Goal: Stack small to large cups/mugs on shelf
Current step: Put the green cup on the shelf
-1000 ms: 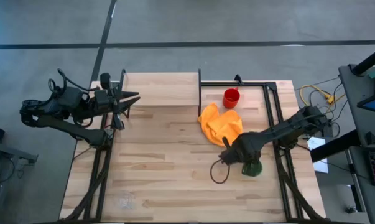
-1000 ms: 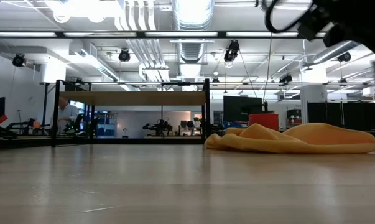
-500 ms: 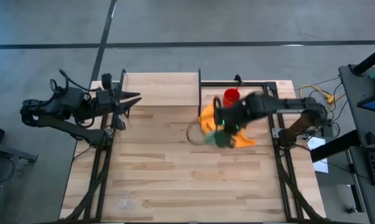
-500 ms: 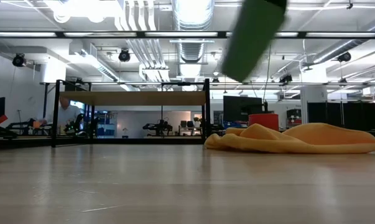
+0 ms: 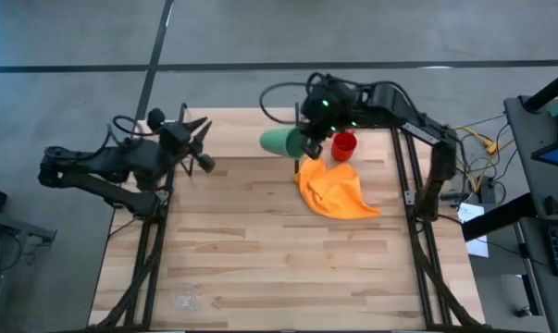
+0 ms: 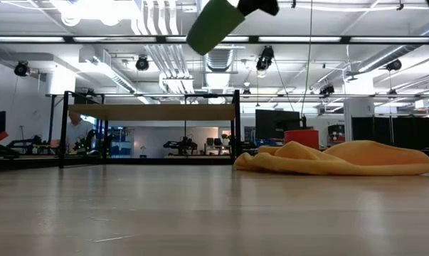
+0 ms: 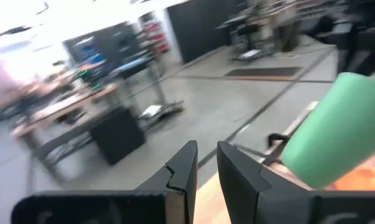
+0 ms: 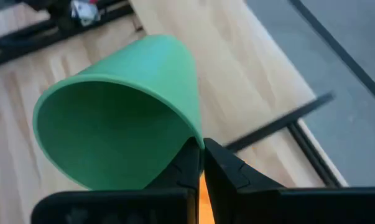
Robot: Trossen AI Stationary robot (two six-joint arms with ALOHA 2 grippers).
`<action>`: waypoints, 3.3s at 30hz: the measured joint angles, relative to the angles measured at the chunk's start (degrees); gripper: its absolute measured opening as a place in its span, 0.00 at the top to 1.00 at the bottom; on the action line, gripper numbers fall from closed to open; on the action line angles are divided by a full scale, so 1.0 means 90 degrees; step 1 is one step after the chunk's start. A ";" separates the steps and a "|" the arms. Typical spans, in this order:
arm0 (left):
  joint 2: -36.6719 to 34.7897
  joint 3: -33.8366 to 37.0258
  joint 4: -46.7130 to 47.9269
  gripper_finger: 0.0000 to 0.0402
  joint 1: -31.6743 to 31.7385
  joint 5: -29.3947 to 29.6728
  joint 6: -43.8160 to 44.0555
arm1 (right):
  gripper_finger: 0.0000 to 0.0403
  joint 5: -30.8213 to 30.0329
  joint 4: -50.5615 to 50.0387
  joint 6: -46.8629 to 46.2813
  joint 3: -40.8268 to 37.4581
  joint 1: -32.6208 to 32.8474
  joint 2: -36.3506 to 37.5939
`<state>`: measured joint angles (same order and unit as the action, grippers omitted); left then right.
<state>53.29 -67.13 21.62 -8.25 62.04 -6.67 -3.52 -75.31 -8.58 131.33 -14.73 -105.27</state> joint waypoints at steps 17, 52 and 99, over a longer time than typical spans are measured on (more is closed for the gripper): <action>0.1464 -0.0060 -0.0014 0.88 0.1282 -0.1817 0.1981 | 0.98 0.0751 0.0105 -0.0019 0.0388 -0.1067 -0.0608; 0.3234 -0.0029 -0.1192 0.88 0.3741 -0.4686 0.2170 | 0.98 0.1288 0.0725 0.0195 -0.0309 -0.1456 -0.0615; 0.4183 0.0002 -0.1947 0.88 0.4165 -0.5345 0.2205 | 0.81 0.1596 0.2050 0.0627 -0.0579 -0.1701 -0.1011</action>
<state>90.94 -67.12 4.10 29.23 13.93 13.17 10.85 -56.86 -2.94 126.13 -30.04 -114.37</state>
